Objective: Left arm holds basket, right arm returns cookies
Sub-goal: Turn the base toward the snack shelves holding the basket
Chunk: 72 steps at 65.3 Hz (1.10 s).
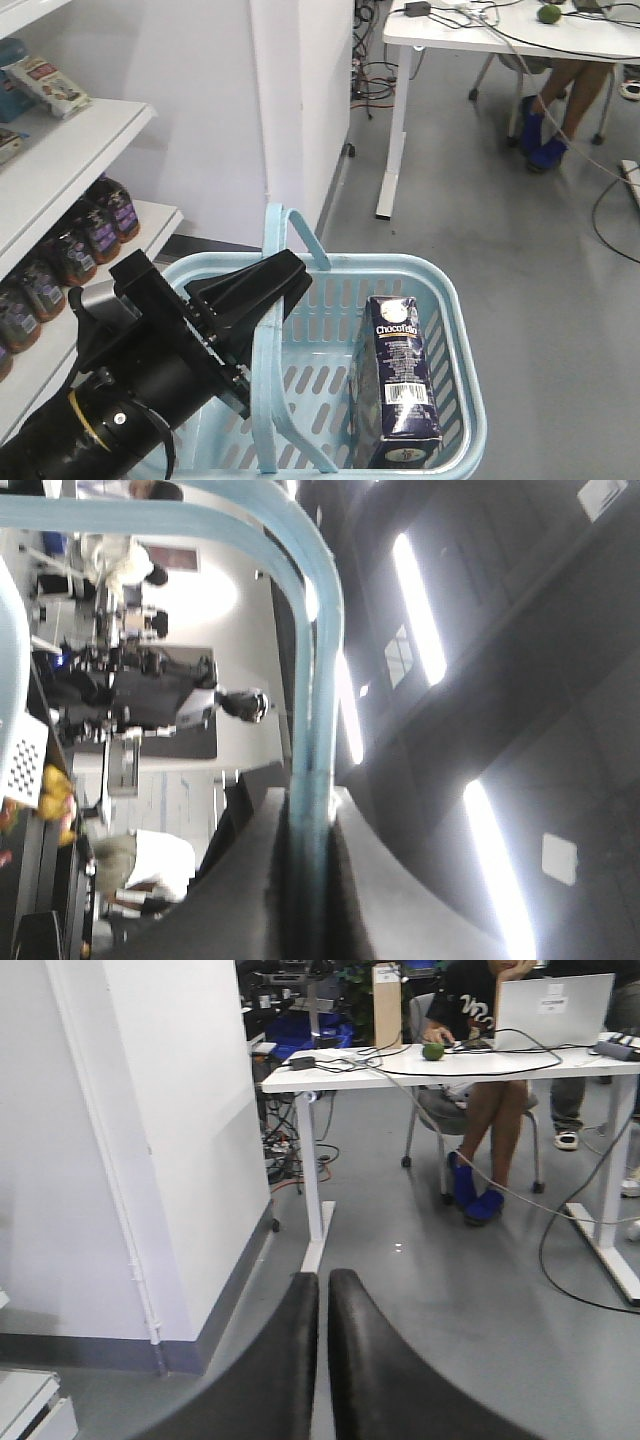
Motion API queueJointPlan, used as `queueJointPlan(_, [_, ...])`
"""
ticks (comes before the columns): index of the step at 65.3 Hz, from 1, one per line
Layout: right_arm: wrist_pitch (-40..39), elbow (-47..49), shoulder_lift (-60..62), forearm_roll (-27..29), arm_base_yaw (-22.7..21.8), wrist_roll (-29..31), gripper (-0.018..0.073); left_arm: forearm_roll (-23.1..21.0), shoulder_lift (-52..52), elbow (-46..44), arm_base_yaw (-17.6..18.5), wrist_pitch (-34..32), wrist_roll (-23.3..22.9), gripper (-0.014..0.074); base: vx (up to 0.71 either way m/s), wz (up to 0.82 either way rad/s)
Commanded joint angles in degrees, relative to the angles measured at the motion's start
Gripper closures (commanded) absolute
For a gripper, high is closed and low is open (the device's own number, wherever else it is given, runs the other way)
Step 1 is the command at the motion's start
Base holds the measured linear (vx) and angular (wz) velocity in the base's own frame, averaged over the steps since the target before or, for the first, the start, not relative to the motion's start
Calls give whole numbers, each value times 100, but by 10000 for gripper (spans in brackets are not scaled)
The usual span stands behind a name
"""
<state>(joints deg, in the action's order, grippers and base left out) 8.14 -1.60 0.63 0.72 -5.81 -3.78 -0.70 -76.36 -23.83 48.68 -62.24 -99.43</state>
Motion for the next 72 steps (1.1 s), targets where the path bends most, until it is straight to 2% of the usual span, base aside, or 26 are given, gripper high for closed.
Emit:
queueJointPlan(1, [-437,-103,72,-41,6,53,565,-40,176,-159,37,-999,-25,599,12,45])
queueJointPlan(72, [-437,-103,72,-41,6,53,565,-40,176,-159,37,-999,-25,599,9,45])
